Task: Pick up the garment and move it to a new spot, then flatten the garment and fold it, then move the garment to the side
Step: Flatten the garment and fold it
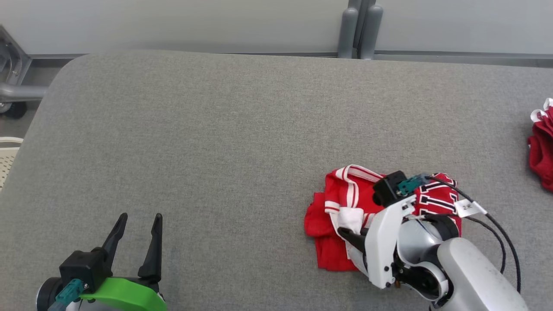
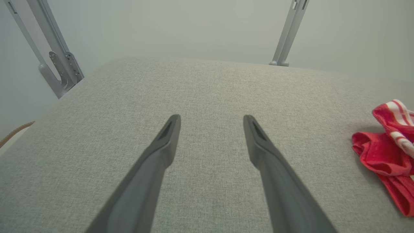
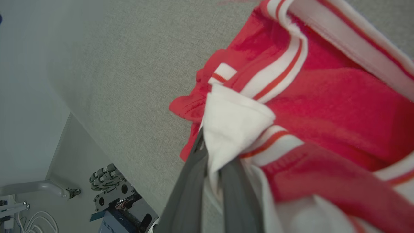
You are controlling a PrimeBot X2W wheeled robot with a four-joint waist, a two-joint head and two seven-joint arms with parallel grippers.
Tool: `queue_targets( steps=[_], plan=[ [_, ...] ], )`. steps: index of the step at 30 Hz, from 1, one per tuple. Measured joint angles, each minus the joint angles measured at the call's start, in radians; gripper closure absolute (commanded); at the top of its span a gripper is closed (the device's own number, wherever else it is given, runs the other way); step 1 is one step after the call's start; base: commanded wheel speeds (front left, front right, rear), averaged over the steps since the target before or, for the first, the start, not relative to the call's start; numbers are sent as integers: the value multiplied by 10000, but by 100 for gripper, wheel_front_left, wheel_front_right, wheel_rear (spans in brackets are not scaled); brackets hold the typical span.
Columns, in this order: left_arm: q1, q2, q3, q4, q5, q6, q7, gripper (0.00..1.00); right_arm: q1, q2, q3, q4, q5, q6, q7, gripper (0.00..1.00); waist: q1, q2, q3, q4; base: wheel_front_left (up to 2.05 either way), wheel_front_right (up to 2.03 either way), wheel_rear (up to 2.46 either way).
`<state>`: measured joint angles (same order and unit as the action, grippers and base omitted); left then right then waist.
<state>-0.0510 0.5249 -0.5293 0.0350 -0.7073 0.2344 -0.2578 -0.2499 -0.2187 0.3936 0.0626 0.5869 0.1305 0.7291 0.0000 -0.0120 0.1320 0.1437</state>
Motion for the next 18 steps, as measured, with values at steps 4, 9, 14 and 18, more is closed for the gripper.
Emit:
queue_targets(
  steps=[4, 9, 14, 18],
  plan=[
    [-52, -153, 50, 301, 71, -228, -2, 0, -398, 182, 474, 792, -299, 0, -343, 100, 0, 0, -3, 93, 0, 0, 0],
    [-152, -481, 203, 652, 192, -408, -31, 0, -906, 326, 1246, 1620, -334, 0, -533, 100, 0, 0, -23, 262, 0, 0, 0],
    [-136, -761, 376, 892, 320, -472, -33, 0, -1182, 211, 1797, 1912, -157, 0, -535, 100, 0, 0, -91, 416, 0, 0, 0],
    [-49, -920, 556, 1057, 408, -587, -33, 0, -1302, -25, 2280, 1862, 157, 0, -387, 100, 0, 0, -142, 490, 0, 0, 0]
  ],
)
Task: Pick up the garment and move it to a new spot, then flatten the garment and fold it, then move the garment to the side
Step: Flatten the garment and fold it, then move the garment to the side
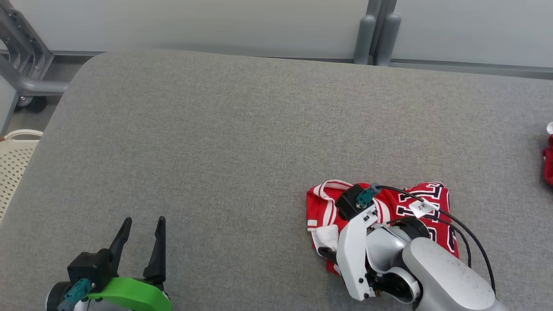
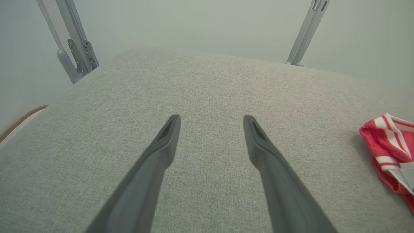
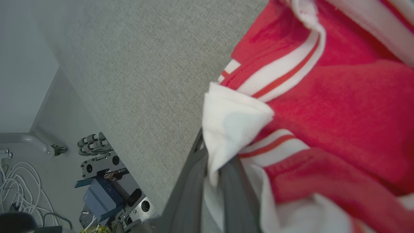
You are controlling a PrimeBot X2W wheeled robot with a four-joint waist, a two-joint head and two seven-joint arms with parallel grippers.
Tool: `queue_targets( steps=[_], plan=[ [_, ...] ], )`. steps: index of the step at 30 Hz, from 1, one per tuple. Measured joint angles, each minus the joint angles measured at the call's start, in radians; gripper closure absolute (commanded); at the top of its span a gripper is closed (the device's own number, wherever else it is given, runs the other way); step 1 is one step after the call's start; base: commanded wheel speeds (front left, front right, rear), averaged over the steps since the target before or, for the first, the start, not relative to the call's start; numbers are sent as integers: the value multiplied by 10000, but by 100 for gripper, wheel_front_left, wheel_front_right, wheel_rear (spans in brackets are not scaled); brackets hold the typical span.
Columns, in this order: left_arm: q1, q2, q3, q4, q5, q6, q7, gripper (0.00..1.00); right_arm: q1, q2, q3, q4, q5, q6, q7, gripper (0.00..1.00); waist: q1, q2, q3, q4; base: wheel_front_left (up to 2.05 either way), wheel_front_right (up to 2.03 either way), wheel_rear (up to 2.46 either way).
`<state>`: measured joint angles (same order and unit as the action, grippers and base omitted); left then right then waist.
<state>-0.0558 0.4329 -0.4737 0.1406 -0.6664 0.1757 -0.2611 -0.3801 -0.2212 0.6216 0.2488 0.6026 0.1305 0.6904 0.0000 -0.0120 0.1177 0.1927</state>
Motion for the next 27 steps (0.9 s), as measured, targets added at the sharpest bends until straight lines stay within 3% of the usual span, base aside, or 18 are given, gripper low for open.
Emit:
queue_targets(
  steps=[1, 2, 3, 8, 12, 16, 19, 23, 27],
  plan=[
    [29, -42, 40, 33, 17, -19, 0, 0, -6, -59, 115, -36, 96, -2, 46, 91, 0, 0, -22, 5, 0, 0, 0],
    [56, -88, 107, 79, 23, -52, 0, 0, -10, -119, 205, -77, 125, 0, 63, 70, 0, 0, -37, 6, 0, 0, 0],
    [79, -117, 155, 121, 25, -81, 0, 0, -35, -169, 284, -125, 121, 0, 36, 0, 0, 0, -44, -1, 0, 0, 0],
    [111, -290, 320, 199, 153, -171, 0, 0, -213, -343, 247, -616, -29, 0, -637, 0, 0, 0, -84, -72, 0, 0, 0],
    [245, -301, 516, 182, 263, -171, 0, 0, -18, -523, -184, -2092, 665, 2, -757, 0, 0, 0, -84, -193, 0, 0, 0],
    [296, -305, 621, 29, 349, -128, 0, 0, 813, -1615, -1833, -3342, 1168, 2, -217, 0, 0, 0, -57, -360, 0, 0, 0],
    [285, -345, 550, -33, 405, -165, -2, 0, 1551, -2633, -3521, -3386, 1087, 0, 309, 0, 0, 0, 46, -452, 0, 0, 0],
    [210, -418, 539, -25, 426, -174, -2, 0, 2408, -2961, -5168, -3223, 1273, -2, 759, 0, 0, 0, 188, -495, 0, 0, 0],
    [107, -462, 529, -25, 439, -222, -2, 0, 2980, -2905, -5831, -3116, 1546, 0, 1248, 0, 0, 0, 358, -502, 0, 0, 0]
  ],
)
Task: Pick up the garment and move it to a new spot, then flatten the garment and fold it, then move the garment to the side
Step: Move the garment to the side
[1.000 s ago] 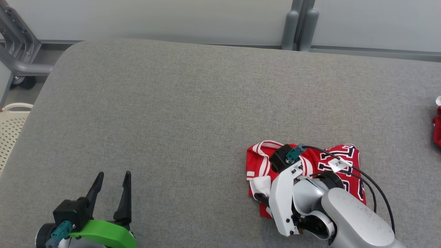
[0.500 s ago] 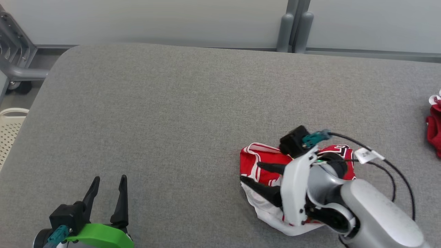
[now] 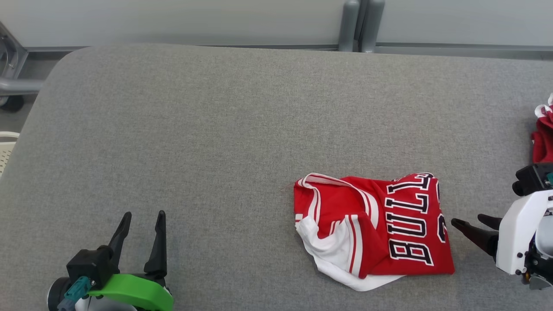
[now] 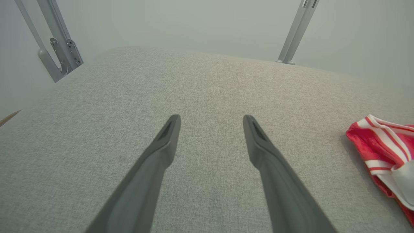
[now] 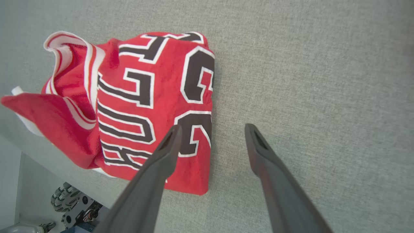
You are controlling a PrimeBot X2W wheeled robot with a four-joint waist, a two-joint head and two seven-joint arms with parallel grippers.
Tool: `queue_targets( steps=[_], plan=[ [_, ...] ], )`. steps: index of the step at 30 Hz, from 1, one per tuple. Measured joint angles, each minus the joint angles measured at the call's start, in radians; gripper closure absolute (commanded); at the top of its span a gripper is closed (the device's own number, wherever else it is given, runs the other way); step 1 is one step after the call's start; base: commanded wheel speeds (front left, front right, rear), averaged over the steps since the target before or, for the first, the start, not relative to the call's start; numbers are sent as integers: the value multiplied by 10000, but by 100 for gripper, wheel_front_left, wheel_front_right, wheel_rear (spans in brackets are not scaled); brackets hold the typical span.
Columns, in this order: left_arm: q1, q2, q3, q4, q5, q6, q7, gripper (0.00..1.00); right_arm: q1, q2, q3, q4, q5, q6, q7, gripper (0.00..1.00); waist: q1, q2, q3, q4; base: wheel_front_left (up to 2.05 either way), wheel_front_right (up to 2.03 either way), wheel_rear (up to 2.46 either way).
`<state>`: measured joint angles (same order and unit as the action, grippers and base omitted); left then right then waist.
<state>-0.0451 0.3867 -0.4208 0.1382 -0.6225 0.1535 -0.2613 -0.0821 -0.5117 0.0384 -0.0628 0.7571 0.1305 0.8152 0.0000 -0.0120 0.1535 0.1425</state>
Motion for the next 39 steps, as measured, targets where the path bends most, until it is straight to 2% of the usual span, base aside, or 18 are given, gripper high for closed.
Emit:
queue_targets(
  steps=[6, 15, 16, 17, 20, 23, 29, 36, 39],
  plan=[
    [-151, -21, 33, 58, 0, -61, 0, 0, -14, 314, -107, 552, 17, 0, 148, 0, 0, 0, 289, 28, 0, 0, 0],
    [-559, -176, 23, 180, 94, -213, 0, 0, -1143, 966, 1034, 2301, 127, 0, -274, 0, 0, 0, 600, 283, 0, 0, 0],
    [-588, -205, 2, 205, 109, -219, 0, 0, -1250, 999, 1147, 2391, 270, -2, -439, 75, 0, 0, 617, 333, 0, 0, 0],
    [-609, -244, -17, 228, 123, -226, 0, 0, -1345, 1064, 1237, 2472, 525, -2, -600, 100, 0, 0, 630, 390, 0, 0, 0],
    [-613, -324, 19, 297, 136, -244, 0, 0, -1497, 984, 1730, 2343, 1329, -2, -844, 100, 0, 0, 638, 550, 0, 0, 0],
    [-580, -343, 127, 349, 157, -267, 0, 0, -1613, 568, 2073, 1881, 1883, -2, -1080, 100, 1, 0, 584, 624, 0, 0, 0],
    [-359, -479, 324, 403, 211, -276, 0, 0, -1914, -127, 2366, 330, 3005, -2, -813, 100, 1, 0, 283, 608, 0, 0, 0],
    [-312, -744, 418, 374, 322, -311, 0, 0, -1942, -399, 1893, -610, 3622, 0, -130, 100, 1, 0, -15, 492, 0, 0, 0],
    [-174, -872, 520, 407, 357, -353, 0, 0, -1561, -67, 1177, -263, 4140, -2, 307, 100, 1, 0, -127, 447, 0, 0, 0]
  ],
)
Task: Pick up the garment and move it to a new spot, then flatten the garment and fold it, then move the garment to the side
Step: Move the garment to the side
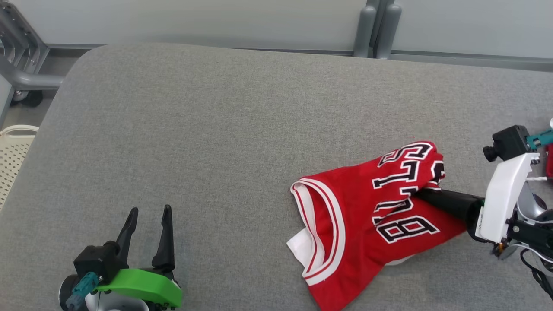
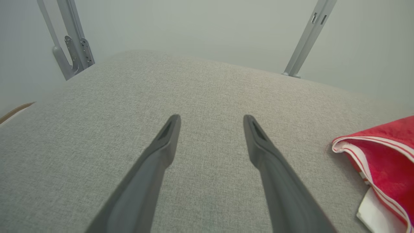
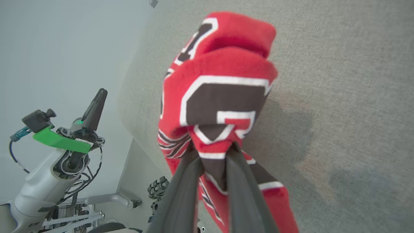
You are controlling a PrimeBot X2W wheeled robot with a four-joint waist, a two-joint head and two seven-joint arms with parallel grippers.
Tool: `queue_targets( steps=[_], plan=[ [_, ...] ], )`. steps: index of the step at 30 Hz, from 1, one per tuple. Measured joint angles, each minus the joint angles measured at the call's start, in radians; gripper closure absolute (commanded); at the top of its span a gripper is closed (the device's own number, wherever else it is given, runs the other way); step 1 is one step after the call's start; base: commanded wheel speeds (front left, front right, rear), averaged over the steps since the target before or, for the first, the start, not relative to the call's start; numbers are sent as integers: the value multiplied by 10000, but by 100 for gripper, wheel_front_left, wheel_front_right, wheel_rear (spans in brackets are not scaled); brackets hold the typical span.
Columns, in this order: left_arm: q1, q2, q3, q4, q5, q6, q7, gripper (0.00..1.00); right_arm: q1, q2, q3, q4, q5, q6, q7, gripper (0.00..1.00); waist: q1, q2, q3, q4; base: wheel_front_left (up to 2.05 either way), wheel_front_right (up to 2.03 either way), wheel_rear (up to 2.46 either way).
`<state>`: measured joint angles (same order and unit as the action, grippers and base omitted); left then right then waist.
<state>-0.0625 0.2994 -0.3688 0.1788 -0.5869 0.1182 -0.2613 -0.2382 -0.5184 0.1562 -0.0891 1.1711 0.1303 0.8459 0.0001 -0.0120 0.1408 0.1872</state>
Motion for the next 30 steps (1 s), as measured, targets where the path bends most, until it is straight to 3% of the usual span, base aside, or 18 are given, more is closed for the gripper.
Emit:
queue_targets(
  steps=[13, 17, 22, 30],
  plan=[
    [96, -94, 286, 98, 242, -215, -2, 0, 968, 151, -2523, 1891, -1676, 2, 1243, 100, 0, 0, 168, -253, 0, 0, 0],
    [55, -121, 268, 115, 293, -263, -2, 0, 1095, 186, -3005, 2031, -2562, 0, 1070, 100, 0, 0, 264, -425, 0, 0, 0],
    [-108, -98, 272, 148, 353, -313, -10, 0, 505, 61, -2573, 1498, -3409, 2, -104, 100, 0, 0, 410, -700, 0, 0, 0],
    [-649, -125, 238, 94, 424, -382, -12, 0, -1773, -1252, -853, 1825, -4759, 4, -1179, 100, -1, 0, 860, -1039, 0, 0, 0]
  ],
)
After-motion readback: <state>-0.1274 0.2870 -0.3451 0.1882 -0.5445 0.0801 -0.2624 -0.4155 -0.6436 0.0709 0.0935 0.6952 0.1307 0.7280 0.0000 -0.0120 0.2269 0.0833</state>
